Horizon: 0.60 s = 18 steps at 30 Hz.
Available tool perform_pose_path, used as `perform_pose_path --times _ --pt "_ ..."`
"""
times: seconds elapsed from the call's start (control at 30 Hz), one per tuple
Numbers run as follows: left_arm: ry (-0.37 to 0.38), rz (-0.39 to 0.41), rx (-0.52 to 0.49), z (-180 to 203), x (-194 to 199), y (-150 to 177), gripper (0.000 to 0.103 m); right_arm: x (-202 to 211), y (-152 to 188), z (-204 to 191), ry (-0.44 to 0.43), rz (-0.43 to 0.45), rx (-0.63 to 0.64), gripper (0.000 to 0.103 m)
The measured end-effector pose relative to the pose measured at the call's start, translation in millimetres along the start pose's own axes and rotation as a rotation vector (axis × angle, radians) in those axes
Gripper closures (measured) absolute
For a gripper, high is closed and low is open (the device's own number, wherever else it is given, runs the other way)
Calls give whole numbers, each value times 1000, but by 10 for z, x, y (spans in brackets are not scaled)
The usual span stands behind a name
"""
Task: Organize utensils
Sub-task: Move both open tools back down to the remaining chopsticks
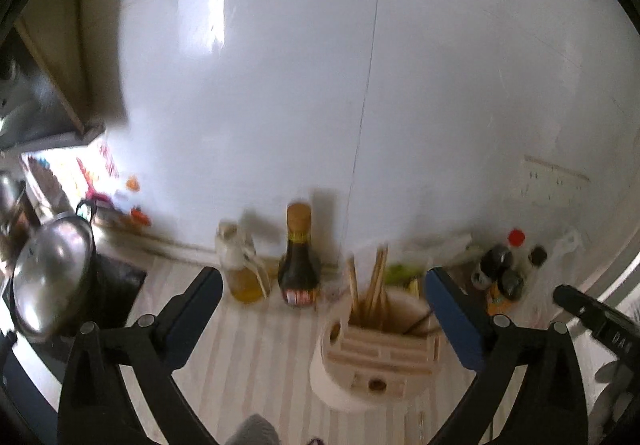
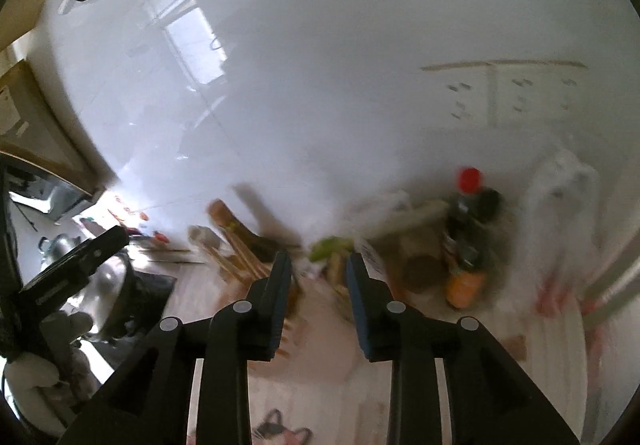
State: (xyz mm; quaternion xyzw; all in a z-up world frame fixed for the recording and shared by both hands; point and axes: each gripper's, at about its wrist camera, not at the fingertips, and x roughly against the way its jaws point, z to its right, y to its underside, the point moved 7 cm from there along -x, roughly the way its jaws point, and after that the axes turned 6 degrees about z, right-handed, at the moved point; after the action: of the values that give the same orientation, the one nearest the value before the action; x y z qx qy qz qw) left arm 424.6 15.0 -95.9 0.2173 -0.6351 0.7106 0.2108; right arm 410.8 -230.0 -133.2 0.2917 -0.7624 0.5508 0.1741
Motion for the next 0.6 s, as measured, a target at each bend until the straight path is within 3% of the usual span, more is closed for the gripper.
perform_pose_path --times 0.23,0.4,0.6 --pt "2 -174 -39 241 -149 1022 0 178 728 751 137 -89 -67 72" --pt "2 -327 -76 477 -382 1832 0 82 1430 1278 223 -215 -126 72" --pt "34 -474 -92 765 -588 2547 0 -48 2089 1727 286 -348 -169 72"
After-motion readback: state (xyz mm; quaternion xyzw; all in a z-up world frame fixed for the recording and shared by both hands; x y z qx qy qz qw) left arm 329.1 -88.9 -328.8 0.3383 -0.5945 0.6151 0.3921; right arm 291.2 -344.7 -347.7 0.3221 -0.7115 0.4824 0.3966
